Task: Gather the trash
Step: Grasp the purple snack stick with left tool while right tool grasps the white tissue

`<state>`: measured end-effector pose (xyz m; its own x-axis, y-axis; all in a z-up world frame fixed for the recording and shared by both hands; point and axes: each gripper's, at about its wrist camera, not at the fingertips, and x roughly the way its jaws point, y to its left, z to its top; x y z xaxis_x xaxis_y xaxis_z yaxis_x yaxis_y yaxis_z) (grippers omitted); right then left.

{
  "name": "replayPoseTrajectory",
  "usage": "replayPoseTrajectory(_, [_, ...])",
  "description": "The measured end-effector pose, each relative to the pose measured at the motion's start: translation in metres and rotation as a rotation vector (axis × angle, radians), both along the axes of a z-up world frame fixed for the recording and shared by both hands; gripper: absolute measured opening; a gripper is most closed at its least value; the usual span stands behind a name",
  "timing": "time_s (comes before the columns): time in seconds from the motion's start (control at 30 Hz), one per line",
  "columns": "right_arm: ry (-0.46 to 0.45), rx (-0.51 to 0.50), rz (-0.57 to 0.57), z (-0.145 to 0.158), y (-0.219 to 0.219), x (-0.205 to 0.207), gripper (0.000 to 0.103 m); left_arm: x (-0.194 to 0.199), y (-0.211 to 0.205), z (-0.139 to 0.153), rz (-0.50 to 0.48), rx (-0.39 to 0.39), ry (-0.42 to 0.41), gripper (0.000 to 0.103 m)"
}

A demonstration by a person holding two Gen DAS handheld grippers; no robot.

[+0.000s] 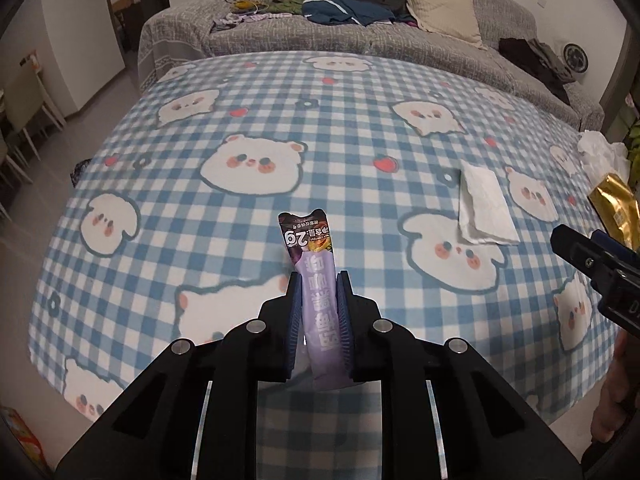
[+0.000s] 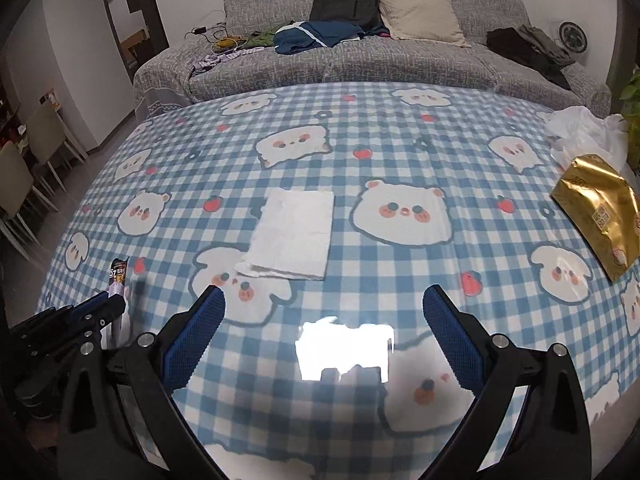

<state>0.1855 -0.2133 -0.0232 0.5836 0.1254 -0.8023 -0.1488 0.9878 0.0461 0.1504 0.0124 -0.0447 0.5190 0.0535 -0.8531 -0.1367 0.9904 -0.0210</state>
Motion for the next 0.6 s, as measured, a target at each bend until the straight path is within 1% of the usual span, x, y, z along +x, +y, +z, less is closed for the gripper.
replayPoseTrajectory(0.27, [0.043, -0.043, -0.004, -0.026, 0.029, 0.052, 0.095, 0.032, 0.029, -0.006, 0.006, -0.001, 0.019, 0.017])
replayPoseTrajectory(0.47, [0.100, -0.048, -0.020, -0.047, 0.034, 0.076, 0.084, 0.046, 0.035, -0.018, 0.007, -0.018, 0.036, 0.017])
replayPoseTrajectory(0.53, [0.125, -0.046, -0.016, -0.055, 0.036, 0.082, 0.073, 0.048, 0.033, -0.020, 0.001, -0.019, 0.035, 0.017])
replayPoseTrajectory(0.57, [0.119, -0.062, -0.016, -0.057, 0.038, 0.082, 0.064, 0.049, 0.032, -0.020, 0.000, -0.019, 0.034, 0.017])
replayPoseTrajectory(0.6, [0.114, -0.081, -0.013, -0.057, 0.041, 0.081, 0.049, 0.050, 0.031, -0.020, -0.002, -0.020, 0.033, 0.017])
